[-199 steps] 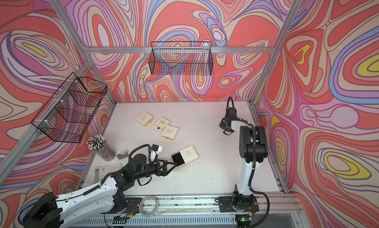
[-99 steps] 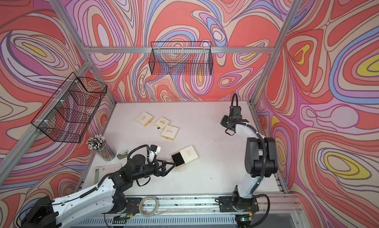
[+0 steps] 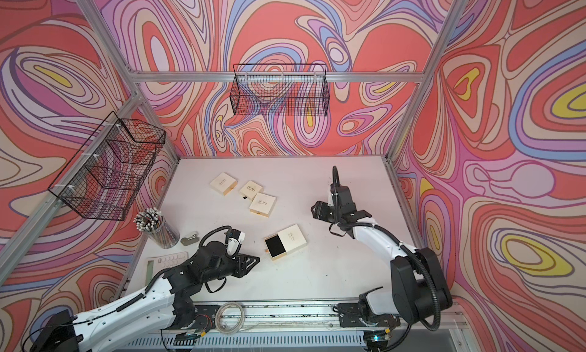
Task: Take out the earrings from the drawer-style jewelry box
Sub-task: Place the earring at the center of the board, then close the drawer of the jewelry box.
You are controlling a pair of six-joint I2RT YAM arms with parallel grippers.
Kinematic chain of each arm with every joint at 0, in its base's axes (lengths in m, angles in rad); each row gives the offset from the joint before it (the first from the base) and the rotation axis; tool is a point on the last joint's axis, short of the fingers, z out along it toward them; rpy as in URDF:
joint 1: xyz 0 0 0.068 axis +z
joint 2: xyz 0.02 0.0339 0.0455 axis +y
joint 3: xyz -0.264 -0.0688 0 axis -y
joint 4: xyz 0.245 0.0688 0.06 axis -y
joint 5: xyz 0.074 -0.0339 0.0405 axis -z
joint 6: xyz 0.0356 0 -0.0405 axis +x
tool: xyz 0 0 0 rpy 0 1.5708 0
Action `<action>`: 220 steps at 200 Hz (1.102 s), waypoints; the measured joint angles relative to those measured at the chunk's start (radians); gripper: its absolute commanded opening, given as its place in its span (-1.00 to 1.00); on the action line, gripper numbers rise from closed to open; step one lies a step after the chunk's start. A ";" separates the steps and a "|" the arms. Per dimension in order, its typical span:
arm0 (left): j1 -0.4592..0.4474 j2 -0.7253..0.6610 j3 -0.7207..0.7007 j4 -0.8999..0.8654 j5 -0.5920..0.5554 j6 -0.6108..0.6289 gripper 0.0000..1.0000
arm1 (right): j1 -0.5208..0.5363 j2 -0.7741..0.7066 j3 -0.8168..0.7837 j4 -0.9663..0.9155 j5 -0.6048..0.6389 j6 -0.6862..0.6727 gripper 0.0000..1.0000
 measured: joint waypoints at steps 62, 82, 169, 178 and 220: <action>0.000 0.244 0.026 0.085 -0.023 -0.017 -1.00 | 0.094 0.093 -0.078 0.153 -0.048 0.064 0.95; 0.000 0.308 0.028 0.143 -0.029 -0.027 -1.00 | 0.129 0.121 -0.077 0.202 -0.064 0.084 0.97; 0.000 0.526 0.104 0.330 -0.015 -0.037 -1.00 | 0.171 0.194 -0.080 0.328 -0.129 0.146 0.96; 0.000 0.544 0.111 0.341 -0.010 -0.038 -1.00 | 0.174 0.200 -0.081 0.332 -0.133 0.148 0.96; 0.000 0.598 0.117 0.394 0.018 -0.038 -1.00 | 0.178 0.212 -0.084 0.350 -0.151 0.156 0.96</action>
